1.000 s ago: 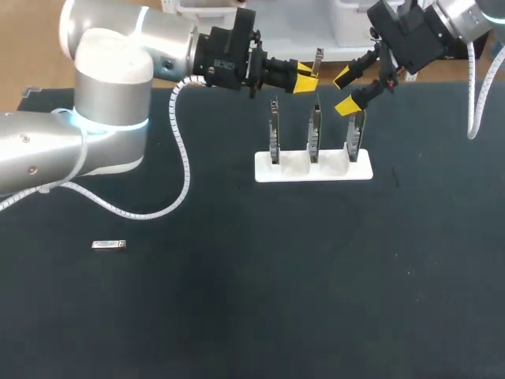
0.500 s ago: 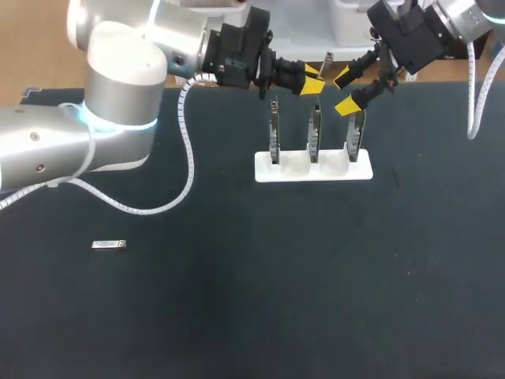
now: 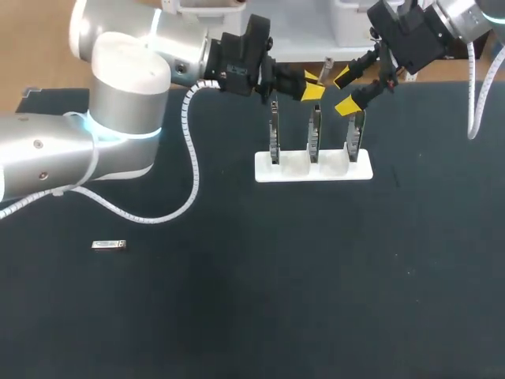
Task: Pick up the optical module with the left hand, and insert it into the network port with the right hand.
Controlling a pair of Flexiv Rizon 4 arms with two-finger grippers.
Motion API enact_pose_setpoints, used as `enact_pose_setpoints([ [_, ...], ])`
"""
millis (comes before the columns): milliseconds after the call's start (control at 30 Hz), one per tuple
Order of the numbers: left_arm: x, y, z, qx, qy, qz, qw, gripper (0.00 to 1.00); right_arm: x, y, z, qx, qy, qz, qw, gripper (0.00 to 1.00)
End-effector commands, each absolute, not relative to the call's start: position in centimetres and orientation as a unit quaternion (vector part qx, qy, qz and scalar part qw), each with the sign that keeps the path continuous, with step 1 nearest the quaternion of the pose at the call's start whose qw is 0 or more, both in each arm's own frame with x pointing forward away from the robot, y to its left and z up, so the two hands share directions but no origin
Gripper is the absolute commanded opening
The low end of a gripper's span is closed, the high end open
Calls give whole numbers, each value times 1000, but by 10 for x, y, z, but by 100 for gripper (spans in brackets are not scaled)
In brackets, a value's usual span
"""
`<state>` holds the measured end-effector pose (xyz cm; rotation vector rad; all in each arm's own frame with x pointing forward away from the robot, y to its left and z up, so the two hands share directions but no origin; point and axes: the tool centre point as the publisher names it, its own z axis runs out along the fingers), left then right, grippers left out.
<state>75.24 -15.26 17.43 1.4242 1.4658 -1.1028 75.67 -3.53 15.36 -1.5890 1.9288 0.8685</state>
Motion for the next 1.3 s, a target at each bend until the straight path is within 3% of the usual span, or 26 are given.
enact_pose_setpoints([
  [33, 753, -156, 169, 559, 581, -437, 398, 0, 756, -35, 154, -582, 707, 317, 246, 100],
  [1300, 764, -161, 157, 543, 591, -462, 378, 0, 756, -35, 154, -582, 707, 317, 246, 100],
])
